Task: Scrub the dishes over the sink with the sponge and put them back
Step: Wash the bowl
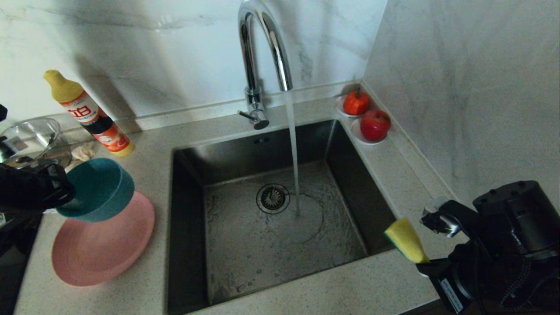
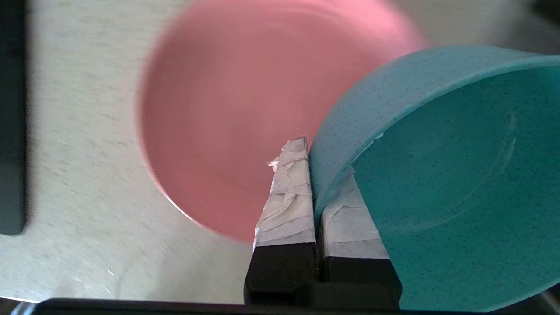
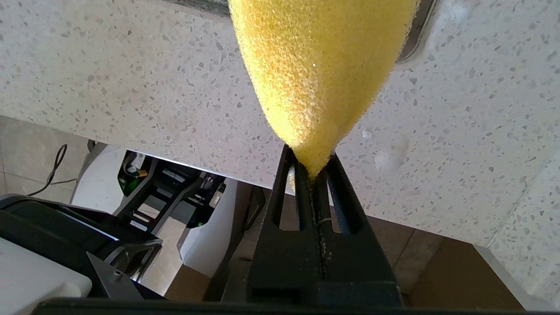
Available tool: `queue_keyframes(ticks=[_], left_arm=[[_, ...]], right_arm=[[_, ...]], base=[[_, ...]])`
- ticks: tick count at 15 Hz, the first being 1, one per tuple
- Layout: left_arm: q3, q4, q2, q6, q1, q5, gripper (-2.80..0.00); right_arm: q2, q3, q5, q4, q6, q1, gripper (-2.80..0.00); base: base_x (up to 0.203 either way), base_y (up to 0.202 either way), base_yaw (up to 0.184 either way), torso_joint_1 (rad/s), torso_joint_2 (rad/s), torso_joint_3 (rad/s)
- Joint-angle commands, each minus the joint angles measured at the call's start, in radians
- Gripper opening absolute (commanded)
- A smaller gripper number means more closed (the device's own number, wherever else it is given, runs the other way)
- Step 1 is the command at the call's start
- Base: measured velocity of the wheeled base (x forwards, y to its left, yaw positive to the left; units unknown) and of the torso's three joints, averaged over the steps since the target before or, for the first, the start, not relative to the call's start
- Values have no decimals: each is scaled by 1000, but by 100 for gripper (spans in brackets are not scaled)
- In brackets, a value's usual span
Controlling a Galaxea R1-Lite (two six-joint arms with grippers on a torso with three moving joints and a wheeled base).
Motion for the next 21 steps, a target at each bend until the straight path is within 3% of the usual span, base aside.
queue_keyframes(ticks=[1,7,11,13,21], left_arm=[[-69,45,-77,-2,-52,-5,-280],[-234,200,-97,2,-308,4,-280],[-264,201,-38,-6,-496,136,-280],[-275,198,-3,-31,-566,160,-280],[-293,173,136,-127,-805,246,-280]], right_arm=[[-3,-6,-1,1,0,1,-280],[-23,-10,9,1,5,0,-280],[-52,-12,24,2,21,-14,-280],[-63,-12,47,2,56,-14,-280],[-91,5,59,8,66,-15,-280]], base=[[0,0,0,0,0,0],[0,0,0,0,0,0],[0,0,0,0,0,0],[0,0,0,0,0,0],[0,0,0,0,0,0]])
